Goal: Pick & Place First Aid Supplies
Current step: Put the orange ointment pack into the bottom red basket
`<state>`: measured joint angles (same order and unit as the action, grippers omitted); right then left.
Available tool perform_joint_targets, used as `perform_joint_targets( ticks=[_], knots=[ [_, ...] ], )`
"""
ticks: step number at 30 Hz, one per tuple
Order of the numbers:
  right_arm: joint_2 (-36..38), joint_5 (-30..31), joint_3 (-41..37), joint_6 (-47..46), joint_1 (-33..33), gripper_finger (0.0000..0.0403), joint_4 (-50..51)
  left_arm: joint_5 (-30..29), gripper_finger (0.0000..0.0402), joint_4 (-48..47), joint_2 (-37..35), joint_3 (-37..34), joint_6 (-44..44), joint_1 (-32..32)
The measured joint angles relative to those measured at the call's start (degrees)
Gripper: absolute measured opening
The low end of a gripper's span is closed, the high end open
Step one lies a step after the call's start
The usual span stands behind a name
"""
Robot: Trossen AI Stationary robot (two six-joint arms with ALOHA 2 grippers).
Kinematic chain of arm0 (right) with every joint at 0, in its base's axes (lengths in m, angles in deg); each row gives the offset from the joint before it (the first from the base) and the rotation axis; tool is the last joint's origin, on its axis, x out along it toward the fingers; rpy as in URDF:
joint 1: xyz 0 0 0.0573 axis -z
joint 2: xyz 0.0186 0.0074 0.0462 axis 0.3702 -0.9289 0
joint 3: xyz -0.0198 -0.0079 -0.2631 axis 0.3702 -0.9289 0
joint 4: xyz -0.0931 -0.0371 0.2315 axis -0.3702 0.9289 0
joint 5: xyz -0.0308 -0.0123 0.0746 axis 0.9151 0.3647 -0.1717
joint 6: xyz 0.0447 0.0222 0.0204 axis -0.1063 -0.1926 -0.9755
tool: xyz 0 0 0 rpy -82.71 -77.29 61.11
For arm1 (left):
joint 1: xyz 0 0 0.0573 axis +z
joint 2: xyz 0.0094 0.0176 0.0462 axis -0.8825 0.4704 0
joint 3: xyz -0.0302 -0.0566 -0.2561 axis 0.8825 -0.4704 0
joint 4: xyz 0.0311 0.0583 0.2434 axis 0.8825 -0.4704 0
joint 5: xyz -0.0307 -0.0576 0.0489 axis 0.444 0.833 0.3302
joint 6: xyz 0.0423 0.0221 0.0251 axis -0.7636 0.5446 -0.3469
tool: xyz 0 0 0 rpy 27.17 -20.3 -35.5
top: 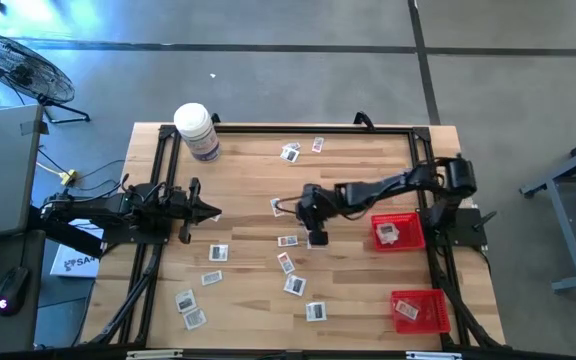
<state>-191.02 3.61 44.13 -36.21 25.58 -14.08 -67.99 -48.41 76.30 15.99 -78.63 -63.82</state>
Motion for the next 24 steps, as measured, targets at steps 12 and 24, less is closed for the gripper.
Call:
perform_joint_targets(
  ticks=[12, 24],
  knots=[
    [-2.4, -14.5, 1.4, 6.2, 4.8, 0.0117, 3.2, 0.0, 0.0, 0.0, 0.0, 0.0, 0.0, 0.0],
    [-3.0, -11.2, -1.1, 7.8, 4.7, 0.0088, 0.8, 0.0, 0.0, 0.0, 0.0, 0.0, 0.0, 0.0]
  ],
)
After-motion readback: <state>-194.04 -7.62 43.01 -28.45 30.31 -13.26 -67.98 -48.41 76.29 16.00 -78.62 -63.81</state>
